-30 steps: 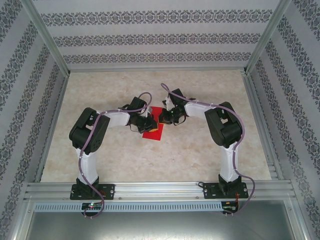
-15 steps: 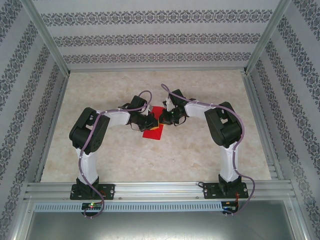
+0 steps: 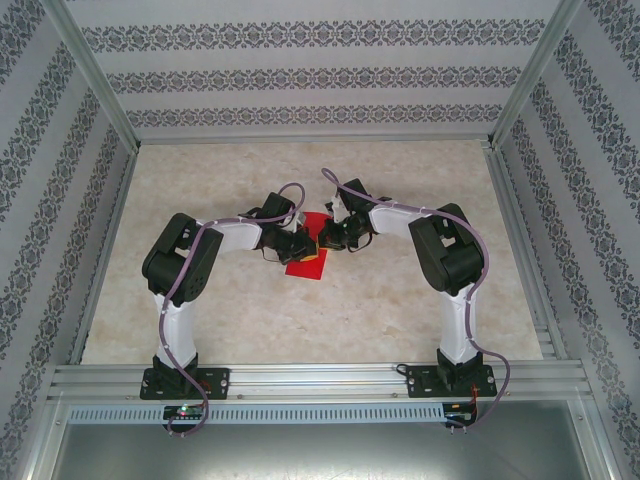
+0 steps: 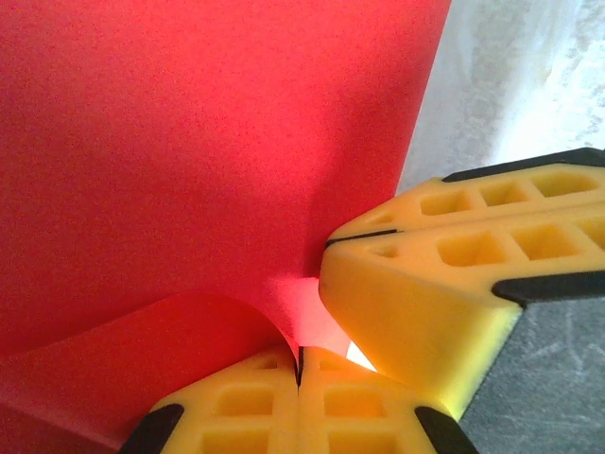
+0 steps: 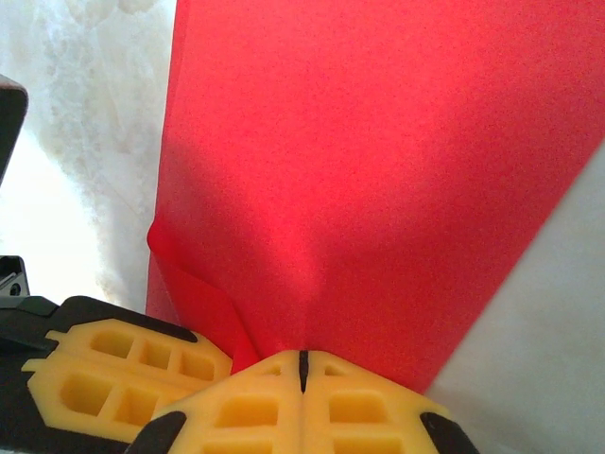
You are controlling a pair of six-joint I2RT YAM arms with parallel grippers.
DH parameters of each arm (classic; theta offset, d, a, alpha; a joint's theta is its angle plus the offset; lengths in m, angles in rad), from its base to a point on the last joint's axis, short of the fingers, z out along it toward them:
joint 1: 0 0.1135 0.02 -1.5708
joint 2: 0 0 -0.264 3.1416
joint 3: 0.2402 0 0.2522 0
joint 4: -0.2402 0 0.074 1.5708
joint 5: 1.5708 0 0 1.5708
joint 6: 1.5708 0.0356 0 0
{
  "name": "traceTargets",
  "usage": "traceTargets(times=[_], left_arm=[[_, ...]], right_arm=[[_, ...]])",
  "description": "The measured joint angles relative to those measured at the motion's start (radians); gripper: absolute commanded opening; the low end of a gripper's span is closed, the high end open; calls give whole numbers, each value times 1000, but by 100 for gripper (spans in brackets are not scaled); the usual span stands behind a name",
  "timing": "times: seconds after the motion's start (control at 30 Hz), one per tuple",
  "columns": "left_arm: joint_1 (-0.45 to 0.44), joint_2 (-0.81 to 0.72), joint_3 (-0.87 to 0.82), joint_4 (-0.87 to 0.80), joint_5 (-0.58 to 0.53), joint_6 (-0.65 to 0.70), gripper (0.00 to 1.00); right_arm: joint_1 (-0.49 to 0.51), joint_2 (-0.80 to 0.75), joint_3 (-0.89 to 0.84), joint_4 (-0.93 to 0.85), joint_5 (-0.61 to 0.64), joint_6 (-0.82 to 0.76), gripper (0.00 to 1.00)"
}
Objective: Fold a paper plane with a square sheet of paper (pick it up from the middle)
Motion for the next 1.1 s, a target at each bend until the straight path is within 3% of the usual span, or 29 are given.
traceTargets(times=[1.1], left_arm=[[-4,28,44,-21,23,19,6]], right_arm=[[-10,2,0,-8,8,-11,0]])
